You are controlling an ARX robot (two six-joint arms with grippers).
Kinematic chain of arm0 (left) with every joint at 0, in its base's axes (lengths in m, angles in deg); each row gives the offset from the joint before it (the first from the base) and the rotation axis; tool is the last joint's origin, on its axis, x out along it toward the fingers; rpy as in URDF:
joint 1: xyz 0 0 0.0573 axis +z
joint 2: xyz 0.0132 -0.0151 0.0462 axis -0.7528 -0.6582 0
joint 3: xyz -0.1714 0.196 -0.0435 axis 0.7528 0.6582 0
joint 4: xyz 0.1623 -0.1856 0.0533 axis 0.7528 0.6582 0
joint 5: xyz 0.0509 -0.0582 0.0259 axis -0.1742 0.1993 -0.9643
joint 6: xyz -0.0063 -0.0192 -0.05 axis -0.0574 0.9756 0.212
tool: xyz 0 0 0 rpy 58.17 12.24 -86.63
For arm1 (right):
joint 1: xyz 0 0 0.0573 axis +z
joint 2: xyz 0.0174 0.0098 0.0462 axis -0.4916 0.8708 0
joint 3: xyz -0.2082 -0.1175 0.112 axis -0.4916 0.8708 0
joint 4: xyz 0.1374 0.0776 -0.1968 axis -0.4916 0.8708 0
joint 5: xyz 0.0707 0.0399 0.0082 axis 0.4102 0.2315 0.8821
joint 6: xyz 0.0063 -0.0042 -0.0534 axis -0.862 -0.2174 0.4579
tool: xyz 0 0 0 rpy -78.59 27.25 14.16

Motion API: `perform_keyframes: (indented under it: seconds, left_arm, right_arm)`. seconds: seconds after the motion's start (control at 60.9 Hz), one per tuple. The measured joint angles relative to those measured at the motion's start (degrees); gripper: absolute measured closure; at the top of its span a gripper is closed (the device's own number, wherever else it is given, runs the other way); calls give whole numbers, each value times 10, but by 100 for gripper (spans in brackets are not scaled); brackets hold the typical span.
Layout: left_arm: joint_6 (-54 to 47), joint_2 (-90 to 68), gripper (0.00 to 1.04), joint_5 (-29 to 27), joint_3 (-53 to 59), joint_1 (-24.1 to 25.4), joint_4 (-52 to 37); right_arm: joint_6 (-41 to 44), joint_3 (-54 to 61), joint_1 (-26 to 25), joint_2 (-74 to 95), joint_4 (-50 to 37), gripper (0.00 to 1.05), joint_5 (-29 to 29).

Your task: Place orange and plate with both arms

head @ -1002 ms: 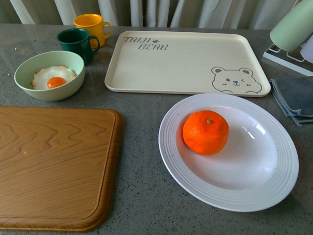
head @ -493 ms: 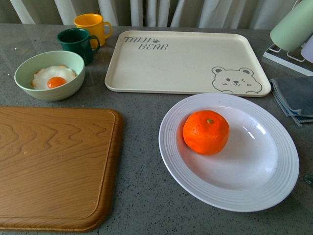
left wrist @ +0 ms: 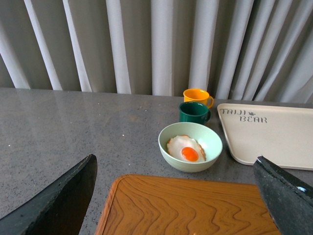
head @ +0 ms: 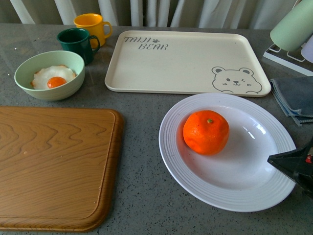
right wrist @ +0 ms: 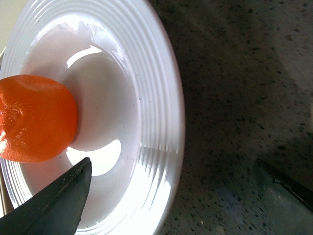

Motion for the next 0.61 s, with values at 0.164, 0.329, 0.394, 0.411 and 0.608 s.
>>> perform_keyframes:
  seconds: [0.164, 0.329, 0.394, 0.411, 0.608]
  left_arm:
    - [0, 0, 9, 0, 0, 0, 0]
    - [0, 0, 9, 0, 0, 0, 0]
    - [0, 0, 9, 0, 0, 0, 0]
    - [0, 0, 9, 0, 0, 0, 0]
    - [0, 0, 9, 0, 0, 0, 0]
  right_arm:
    - [1, -26, 15, 37, -19, 9, -9]
    - [0, -35, 26, 50, -32, 9, -9]
    - [0, -37, 31, 53, -36, 9, -9]
    - [0, -38, 33, 54, -37, 9, -9]
    - [-2, -42, 41, 62, -40, 20, -9]
